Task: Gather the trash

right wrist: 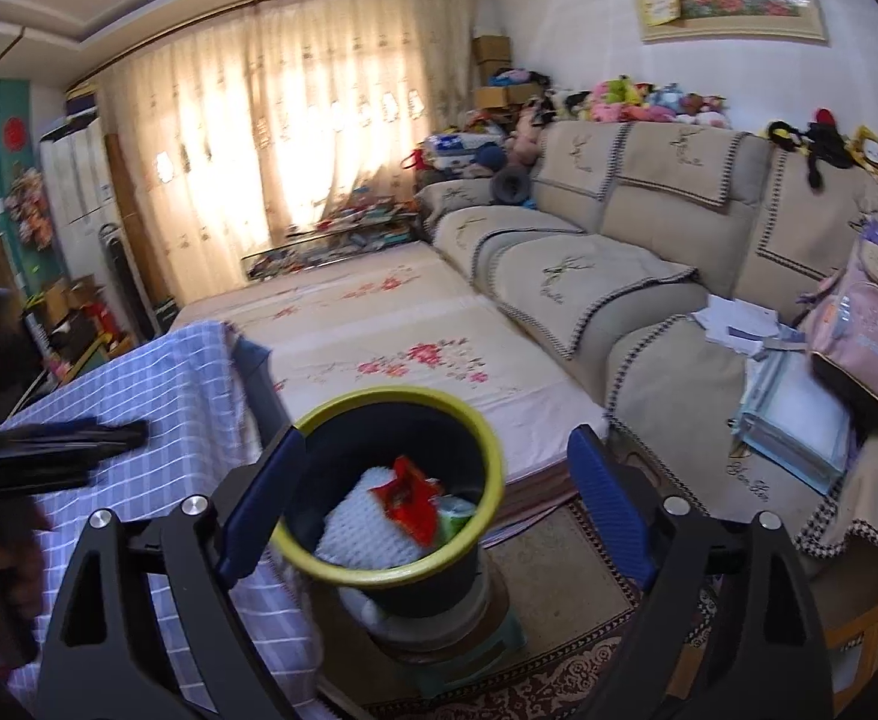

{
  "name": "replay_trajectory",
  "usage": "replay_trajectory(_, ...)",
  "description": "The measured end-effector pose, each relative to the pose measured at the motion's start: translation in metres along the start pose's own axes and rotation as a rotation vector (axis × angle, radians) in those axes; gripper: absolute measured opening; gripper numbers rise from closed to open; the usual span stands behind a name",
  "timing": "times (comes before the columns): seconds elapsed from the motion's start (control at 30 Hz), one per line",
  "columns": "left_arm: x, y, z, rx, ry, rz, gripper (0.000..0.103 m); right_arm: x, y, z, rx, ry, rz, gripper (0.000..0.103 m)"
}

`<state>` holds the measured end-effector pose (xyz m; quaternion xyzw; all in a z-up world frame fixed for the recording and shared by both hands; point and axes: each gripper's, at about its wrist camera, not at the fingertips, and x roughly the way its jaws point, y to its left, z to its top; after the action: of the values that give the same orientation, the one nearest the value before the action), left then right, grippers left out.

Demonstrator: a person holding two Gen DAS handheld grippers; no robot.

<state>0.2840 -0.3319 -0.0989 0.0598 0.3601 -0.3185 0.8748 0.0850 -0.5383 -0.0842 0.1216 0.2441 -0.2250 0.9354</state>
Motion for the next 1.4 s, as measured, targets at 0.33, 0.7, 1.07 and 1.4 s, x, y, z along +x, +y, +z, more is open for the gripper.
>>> replay_trajectory(0.33, -0.185, 0.095, -0.087, -0.156, -0.239, 0.433, 0.098, -0.01, 0.072, -0.013, -0.122, 0.031, 0.183, 0.096)
replay_trajectory(0.7, -0.294, 0.105, -0.168, -0.262, -0.329, 0.57, 0.098, -0.066, 0.089, -0.017, -0.189, -0.013, 0.244, 0.096)
replay_trajectory(1.07, -0.339, 0.065, -0.208, -0.258, -0.402, 0.541, 0.098, -0.124, 0.08, -0.034, -0.208, -0.074, 0.267, 0.096)
replay_trajectory(1.4, -0.373, 0.043, -0.224, -0.253, -0.462, 0.583, 0.098, -0.14, 0.082, -0.039, -0.217, -0.102, 0.266, 0.096)
